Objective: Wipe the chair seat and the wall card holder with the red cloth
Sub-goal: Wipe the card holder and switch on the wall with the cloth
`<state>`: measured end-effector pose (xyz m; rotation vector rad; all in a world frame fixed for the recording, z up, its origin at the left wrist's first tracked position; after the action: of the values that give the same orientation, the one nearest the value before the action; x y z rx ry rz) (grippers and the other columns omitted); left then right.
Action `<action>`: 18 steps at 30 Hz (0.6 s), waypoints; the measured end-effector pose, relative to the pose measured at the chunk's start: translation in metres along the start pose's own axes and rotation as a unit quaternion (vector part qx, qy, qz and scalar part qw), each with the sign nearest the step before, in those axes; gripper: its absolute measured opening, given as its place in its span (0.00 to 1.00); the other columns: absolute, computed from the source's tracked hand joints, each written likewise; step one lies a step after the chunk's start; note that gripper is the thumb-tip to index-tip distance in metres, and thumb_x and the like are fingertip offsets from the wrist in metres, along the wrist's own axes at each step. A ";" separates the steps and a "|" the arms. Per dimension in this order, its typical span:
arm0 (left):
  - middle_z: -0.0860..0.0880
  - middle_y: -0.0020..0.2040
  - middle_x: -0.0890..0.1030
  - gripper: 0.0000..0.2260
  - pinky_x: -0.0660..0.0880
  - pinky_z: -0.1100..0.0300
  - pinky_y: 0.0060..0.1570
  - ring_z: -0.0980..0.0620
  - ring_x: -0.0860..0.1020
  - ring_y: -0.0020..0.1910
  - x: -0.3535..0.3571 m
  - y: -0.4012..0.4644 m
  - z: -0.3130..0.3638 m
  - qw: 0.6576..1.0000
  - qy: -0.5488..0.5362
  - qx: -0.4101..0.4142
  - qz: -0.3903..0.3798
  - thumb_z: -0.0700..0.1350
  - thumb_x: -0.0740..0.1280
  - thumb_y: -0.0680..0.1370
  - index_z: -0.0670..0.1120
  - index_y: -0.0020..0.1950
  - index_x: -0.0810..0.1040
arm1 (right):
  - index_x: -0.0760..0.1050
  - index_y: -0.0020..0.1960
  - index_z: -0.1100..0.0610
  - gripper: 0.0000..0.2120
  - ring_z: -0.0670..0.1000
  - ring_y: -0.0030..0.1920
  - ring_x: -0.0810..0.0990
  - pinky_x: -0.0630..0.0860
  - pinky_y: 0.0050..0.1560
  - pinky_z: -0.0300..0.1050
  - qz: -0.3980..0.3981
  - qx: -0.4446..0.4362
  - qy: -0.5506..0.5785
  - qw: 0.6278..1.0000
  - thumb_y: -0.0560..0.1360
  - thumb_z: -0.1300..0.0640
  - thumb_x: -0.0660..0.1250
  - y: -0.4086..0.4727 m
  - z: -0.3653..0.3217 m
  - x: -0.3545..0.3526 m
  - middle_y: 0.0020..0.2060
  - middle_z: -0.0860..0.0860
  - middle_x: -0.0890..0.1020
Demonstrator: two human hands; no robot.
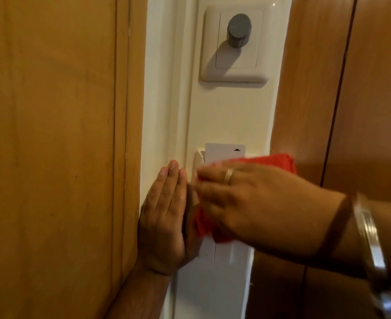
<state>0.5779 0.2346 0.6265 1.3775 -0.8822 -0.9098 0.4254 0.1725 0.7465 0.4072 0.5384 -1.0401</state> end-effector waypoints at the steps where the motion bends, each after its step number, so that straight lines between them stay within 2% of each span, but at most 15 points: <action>1: 0.41 0.74 0.65 0.27 0.59 0.53 0.76 0.47 0.61 0.77 0.000 -0.001 0.000 1.000 0.002 0.000 -0.008 0.51 0.58 0.78 0.41 0.74 0.62 | 0.77 0.58 0.52 0.23 0.55 0.61 0.75 0.72 0.61 0.54 0.000 -0.020 -0.006 1.000 0.66 0.51 0.55 -0.006 -0.003 0.007 0.59 0.52 0.79; 3: 0.43 0.75 0.64 0.27 0.60 0.54 0.76 0.47 0.60 0.78 0.000 -0.001 0.000 1.000 0.005 -0.004 -0.016 0.51 0.56 0.78 0.42 0.75 0.61 | 0.79 0.54 0.49 0.21 0.54 0.62 0.75 0.68 0.63 0.50 0.036 -0.047 -0.017 0.998 0.64 0.48 0.60 -0.024 0.004 0.019 0.58 0.49 0.81; 4: 0.43 0.75 0.64 0.27 0.60 0.54 0.76 0.47 0.60 0.78 0.000 -0.001 0.000 1.000 0.005 -0.007 -0.015 0.51 0.56 0.78 0.43 0.76 0.60 | 0.79 0.56 0.49 0.22 0.54 0.64 0.74 0.66 0.63 0.49 0.062 -0.046 -0.018 0.997 0.64 0.48 0.62 -0.032 0.012 0.022 0.60 0.50 0.79; 6: 0.44 0.75 0.64 0.28 0.60 0.54 0.76 0.48 0.60 0.78 -0.001 0.000 0.000 1.000 0.005 -0.009 -0.015 0.49 0.58 0.76 0.43 0.76 0.60 | 0.75 0.61 0.53 0.27 0.55 0.66 0.70 0.64 0.62 0.53 0.109 -0.010 -0.022 0.994 0.62 0.49 0.66 -0.045 0.025 0.022 0.63 0.52 0.76; 8: 0.44 0.76 0.63 0.29 0.61 0.54 0.76 0.48 0.59 0.78 -0.001 -0.001 0.000 1.000 0.007 -0.008 -0.018 0.49 0.58 0.76 0.43 0.76 0.59 | 0.74 0.63 0.54 0.31 0.57 0.67 0.68 0.63 0.61 0.57 0.110 0.009 -0.051 0.993 0.60 0.51 0.69 -0.051 0.023 0.028 0.65 0.54 0.74; 11: 0.45 0.76 0.62 0.29 0.61 0.53 0.76 0.47 0.59 0.78 -0.001 -0.002 0.000 1.000 0.008 -0.012 -0.022 0.50 0.57 0.77 0.44 0.77 0.58 | 0.73 0.63 0.54 0.32 0.57 0.67 0.67 0.65 0.62 0.57 0.108 -0.029 -0.066 0.992 0.60 0.51 0.74 -0.056 0.013 0.043 0.66 0.53 0.73; 15: 0.44 0.76 0.64 0.29 0.61 0.53 0.75 0.48 0.60 0.78 -0.001 0.000 0.001 1.000 0.010 -0.011 -0.019 0.49 0.57 0.76 0.44 0.76 0.59 | 0.74 0.63 0.56 0.32 0.58 0.66 0.69 0.65 0.61 0.58 0.137 0.040 -0.015 0.990 0.60 0.52 0.73 -0.050 0.022 0.028 0.64 0.55 0.74; 18: 0.43 0.75 0.64 0.28 0.60 0.54 0.76 0.48 0.60 0.78 -0.002 0.000 0.002 1.000 0.004 -0.011 -0.018 0.49 0.57 0.76 0.42 0.75 0.60 | 0.78 0.57 0.56 0.23 0.59 0.64 0.73 0.65 0.63 0.55 0.129 -0.012 -0.026 0.991 0.63 0.53 0.68 -0.033 0.001 0.028 0.61 0.56 0.78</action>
<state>0.5754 0.2356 0.6263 1.3811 -0.8418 -0.9393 0.4074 0.1376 0.7291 0.4142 0.4379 -0.7923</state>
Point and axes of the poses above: each hand's wrist, its own y-axis towards the middle knuckle, its own x-axis out of the palm, z = x × y, the point moved 2 cm from there along y, towards the middle knuckle
